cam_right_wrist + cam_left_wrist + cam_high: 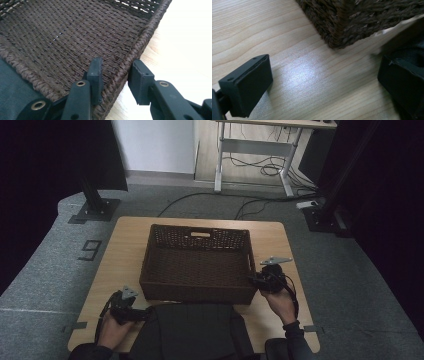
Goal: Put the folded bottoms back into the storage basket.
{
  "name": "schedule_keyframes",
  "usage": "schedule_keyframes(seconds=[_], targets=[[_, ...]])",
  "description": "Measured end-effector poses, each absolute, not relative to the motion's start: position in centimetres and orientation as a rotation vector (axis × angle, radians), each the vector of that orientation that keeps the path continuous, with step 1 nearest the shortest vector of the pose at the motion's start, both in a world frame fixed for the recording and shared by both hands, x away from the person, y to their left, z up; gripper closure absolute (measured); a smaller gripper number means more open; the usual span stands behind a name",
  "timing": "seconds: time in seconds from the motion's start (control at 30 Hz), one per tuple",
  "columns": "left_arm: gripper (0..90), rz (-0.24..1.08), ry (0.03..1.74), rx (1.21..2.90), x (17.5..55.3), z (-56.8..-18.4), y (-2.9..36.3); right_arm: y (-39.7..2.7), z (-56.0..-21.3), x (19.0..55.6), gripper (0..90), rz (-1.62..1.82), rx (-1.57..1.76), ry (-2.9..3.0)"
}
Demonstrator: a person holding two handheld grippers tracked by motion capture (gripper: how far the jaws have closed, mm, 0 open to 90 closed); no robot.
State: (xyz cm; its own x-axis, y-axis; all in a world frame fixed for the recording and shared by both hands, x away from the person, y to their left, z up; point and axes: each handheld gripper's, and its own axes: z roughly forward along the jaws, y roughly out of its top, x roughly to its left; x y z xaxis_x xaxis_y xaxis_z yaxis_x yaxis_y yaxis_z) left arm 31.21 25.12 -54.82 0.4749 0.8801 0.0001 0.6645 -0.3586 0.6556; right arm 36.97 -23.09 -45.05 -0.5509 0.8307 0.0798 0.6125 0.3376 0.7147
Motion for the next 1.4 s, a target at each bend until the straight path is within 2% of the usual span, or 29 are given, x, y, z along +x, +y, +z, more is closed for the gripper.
schedule_keyframes(seconds=[0.23,0.3,0.33,0.37,0.47,0.6,0.67,0.77,0.97,1.13,1.2,1.4], targets=[[0.0,0.476,1.274,2.134,31.2,-54.8,25.1,-23.2,-45.1,36.8,61.7,1.058,1.282,2.312],[0.0,0.475,1.275,2.134,31.2,-54.8,25.1,-23.3,-44.9,36.9,57.9,1.063,1.266,2.310],[0.0,0.475,1.275,2.134,31.2,-54.8,25.1,-23.4,-44.9,36.9,52.7,1.064,1.257,2.302],[0.0,0.475,1.274,2.136,31.2,-54.8,25.1,-23.4,-44.9,36.9,52.7,1.064,1.257,2.302],[0.0,0.475,1.275,2.133,31.2,-54.8,25.1,-24.0,-44.4,36.9,36.6,1.087,1.243,2.254],[0.0,0.475,1.275,2.134,31.2,-54.8,25.1,-24.7,-44.0,36.8,22.7,1.100,1.225,2.226],[0.0,0.475,1.275,2.134,31.2,-54.8,25.1,-25.2,-43.7,36.6,21.8,1.107,1.233,2.209],[0.0,0.474,1.275,2.133,31.2,-54.8,25.1,-25.9,-43.4,36.6,14.3,1.114,1.240,2.182],[0.0,0.473,1.274,2.132,31.2,-54.8,25.1,-27.3,-43.4,36.5,12.5,1.089,1.248,2.144],[0.0,0.470,1.270,2.134,31.2,-54.8,25.2,-28.1,-43.7,36.5,6.3,1.066,1.243,2.129],[0.0,0.469,1.267,2.134,31.2,-54.8,25.2,-28.5,-44.3,36.6,0.4,1.022,1.250,2.143],[0.0,0.463,1.253,2.143,31.2,-54.8,25.3,-29.0,-45.7,36.7,0.0,0.995,1.300,2.168]])
